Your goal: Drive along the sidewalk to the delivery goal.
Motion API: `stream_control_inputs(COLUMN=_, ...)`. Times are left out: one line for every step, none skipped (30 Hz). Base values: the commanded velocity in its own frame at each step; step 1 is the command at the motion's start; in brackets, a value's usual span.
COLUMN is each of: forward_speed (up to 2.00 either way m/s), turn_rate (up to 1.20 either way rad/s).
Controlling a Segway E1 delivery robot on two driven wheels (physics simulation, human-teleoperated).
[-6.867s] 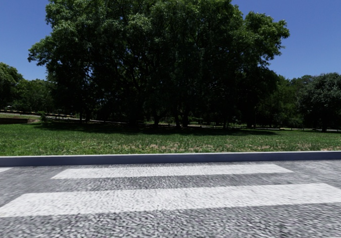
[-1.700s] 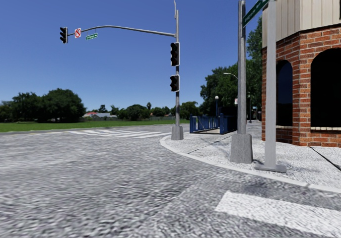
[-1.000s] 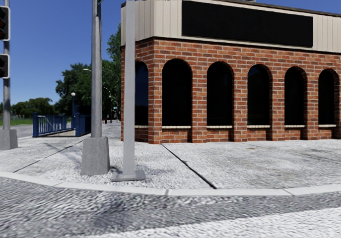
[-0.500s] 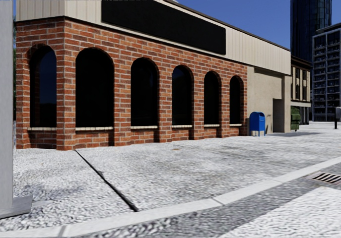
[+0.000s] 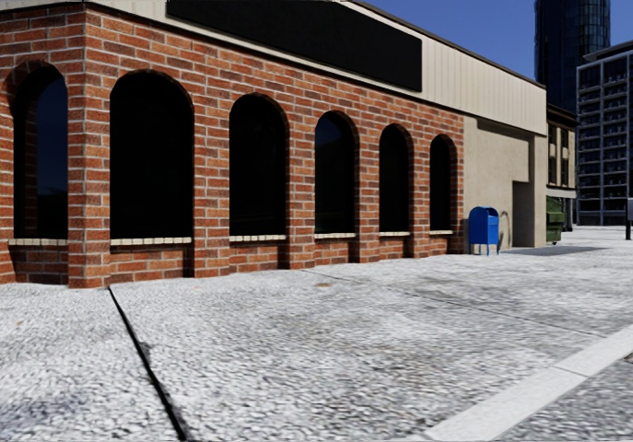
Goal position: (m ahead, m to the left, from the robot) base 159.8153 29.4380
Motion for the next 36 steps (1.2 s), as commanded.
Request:
stream_control_inputs(forward_speed=1.17, turn_rate=0.0)
stream_control_inputs(forward_speed=1.17, turn_rate=0.0)
stream_control_inputs(forward_speed=1.17, turn_rate=0.0)
stream_control_inputs(forward_speed=1.17, turn_rate=0.0)
stream_control_inputs(forward_speed=1.17, turn_rate=0.0)
stream_control_inputs(forward_speed=1.17, turn_rate=0.0)
stream_control_inputs(forward_speed=1.17, turn_rate=0.0)
stream_control_inputs(forward_speed=1.17, turn_rate=0.0)
stream_control_inputs(forward_speed=1.17, turn_rate=0.0)
stream_control_inputs(forward_speed=1.17, turn_rate=0.0)
stream_control_inputs(forward_speed=1.17, turn_rate=0.0)
stream_control_inputs(forward_speed=1.17, turn_rate=-0.08)
stream_control_inputs(forward_speed=1.17, turn_rate=-0.08)
stream_control_inputs(forward_speed=1.17, turn_rate=-0.22)
stream_control_inputs(forward_speed=1.17, turn_rate=-0.3)
stream_control_inputs(forward_speed=1.17, turn_rate=-0.3)
stream_control_inputs(forward_speed=1.17, turn_rate=-0.34)
stream_control_inputs(forward_speed=1.17, turn_rate=-0.39)
stream_control_inputs(forward_speed=1.17, turn_rate=-0.48)
stream_control_inputs(forward_speed=1.17, turn_rate=-0.48)
stream_control_inputs(forward_speed=1.17, turn_rate=-0.53)
stream_control_inputs(forward_speed=1.17, turn_rate=-0.54)
stream_control_inputs(forward_speed=1.17, turn_rate=-0.54)
stream_control_inputs(forward_speed=1.17, turn_rate=-0.55)
stream_control_inputs(forward_speed=1.17, turn_rate=-0.55)
stream_control_inputs(forward_speed=1.17, turn_rate=-0.55)
stream_control_inputs(forward_speed=1.17, turn_rate=-0.55)
stream_control_inputs(forward_speed=1.17, turn_rate=-0.55)
stream_control_inputs(forward_speed=1.17, turn_rate=-0.55)
stream_control_inputs(forward_speed=1.17, turn_rate=-0.55)
stream_control_inputs(forward_speed=1.17, turn_rate=-0.55)
stream_control_inputs(forward_speed=1.17, turn_rate=-0.55)
stream_control_inputs(forward_speed=1.17, turn_rate=-0.55)
stream_control_inputs(forward_speed=1.17, turn_rate=-0.55)
stream_control_inputs(forward_speed=1.17, turn_rate=-0.55)
stream_control_inputs(forward_speed=1.17, turn_rate=-0.55)
